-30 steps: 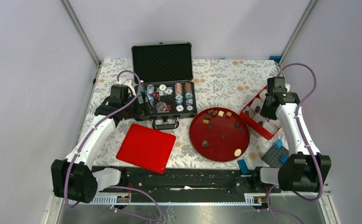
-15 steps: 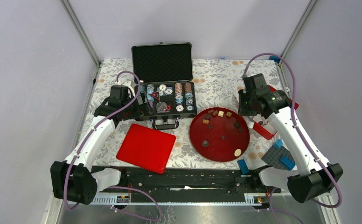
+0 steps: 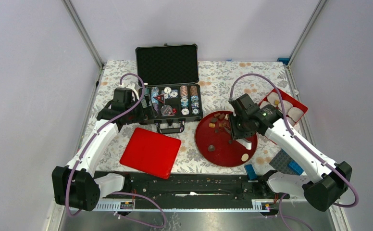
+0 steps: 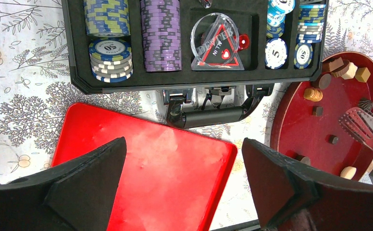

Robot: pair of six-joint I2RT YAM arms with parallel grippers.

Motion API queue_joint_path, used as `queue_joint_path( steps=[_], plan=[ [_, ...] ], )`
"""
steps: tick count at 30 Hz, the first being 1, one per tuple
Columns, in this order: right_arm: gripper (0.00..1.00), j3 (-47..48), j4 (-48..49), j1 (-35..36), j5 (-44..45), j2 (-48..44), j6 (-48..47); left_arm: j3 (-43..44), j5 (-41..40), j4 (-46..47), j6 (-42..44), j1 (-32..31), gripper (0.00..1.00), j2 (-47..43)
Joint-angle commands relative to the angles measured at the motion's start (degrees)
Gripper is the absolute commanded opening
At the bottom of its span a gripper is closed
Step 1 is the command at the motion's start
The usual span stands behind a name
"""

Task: Pack the chocolate

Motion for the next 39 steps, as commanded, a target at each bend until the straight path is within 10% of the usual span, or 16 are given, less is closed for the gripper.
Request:
queue_joint_path(
  steps=[1, 39],
  plan=[
    [0.40, -1.3, 4.0, 2.4, 0.7, -0.6, 3.9, 2.5, -0.1, 1.4, 0.2, -0.2, 0.99, -1.2],
    [0.34, -0.2, 5.6, 14.1, 13.9, 9.6, 6.2, 1.7, -0.9, 1.5, 0.7, -0.2, 0.99, -1.4]
  ],
)
